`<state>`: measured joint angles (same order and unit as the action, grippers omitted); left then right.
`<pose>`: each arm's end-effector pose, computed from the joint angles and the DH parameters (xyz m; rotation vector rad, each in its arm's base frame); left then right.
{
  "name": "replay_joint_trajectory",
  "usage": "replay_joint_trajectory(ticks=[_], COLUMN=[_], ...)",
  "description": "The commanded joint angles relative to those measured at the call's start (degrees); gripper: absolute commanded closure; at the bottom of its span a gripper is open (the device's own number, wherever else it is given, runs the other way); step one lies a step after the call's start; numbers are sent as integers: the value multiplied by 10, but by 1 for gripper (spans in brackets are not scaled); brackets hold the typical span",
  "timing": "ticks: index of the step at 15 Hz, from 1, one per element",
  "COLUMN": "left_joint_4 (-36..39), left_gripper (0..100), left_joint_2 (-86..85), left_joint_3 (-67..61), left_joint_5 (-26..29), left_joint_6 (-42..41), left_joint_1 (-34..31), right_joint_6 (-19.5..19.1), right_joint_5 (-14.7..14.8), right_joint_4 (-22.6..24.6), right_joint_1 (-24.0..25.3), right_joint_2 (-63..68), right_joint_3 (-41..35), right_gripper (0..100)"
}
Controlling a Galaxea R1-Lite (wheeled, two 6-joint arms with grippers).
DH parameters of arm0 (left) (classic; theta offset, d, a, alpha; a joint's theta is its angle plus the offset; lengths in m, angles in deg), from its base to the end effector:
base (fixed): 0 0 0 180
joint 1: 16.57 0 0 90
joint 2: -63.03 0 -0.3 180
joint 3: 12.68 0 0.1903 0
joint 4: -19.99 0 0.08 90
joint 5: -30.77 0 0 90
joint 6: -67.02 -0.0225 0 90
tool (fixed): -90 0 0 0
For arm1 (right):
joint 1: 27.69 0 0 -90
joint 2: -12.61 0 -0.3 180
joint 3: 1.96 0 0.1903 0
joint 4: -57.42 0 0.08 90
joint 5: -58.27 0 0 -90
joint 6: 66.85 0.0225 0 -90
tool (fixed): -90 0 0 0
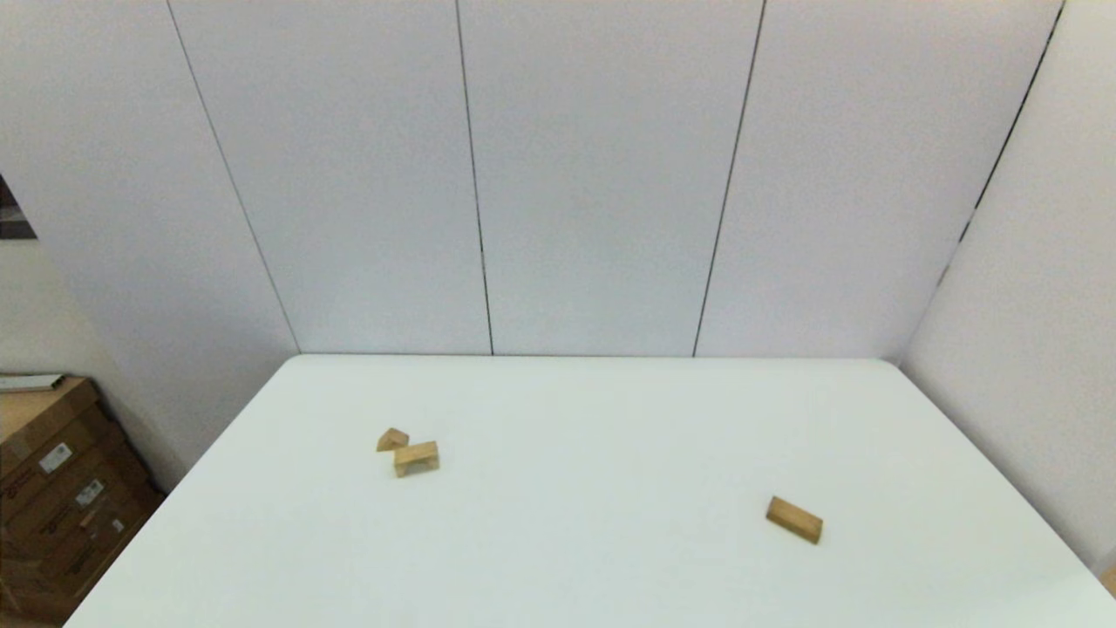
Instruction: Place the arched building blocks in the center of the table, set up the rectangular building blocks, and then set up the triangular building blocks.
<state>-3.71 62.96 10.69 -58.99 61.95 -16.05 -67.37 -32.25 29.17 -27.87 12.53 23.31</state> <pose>-0.0229 0.0001 0.0749 0.0885 0.0039 -0.0135 -0.0257 0.0003 0.0759 -0.0088 0.0506 0.0062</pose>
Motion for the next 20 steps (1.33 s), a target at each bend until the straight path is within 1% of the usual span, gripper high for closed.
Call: replay_joint_trajectory(ticks=[1, 20], left_joint_4=[0, -1], left_gripper=[0, 0], left_joint_2=[1, 1], left_joint_3=[0, 0], left_joint_5=[0, 6], left_joint_6=[0, -9], left_joint_1=[0, 0], right_joint_6=[-1, 0], right_joint_5=[-1, 0], right_joint_4=[0, 0], right_joint_1=[0, 0], right_joint_2=[1, 1], right_joint_3=[0, 0], right_gripper=[0, 0])
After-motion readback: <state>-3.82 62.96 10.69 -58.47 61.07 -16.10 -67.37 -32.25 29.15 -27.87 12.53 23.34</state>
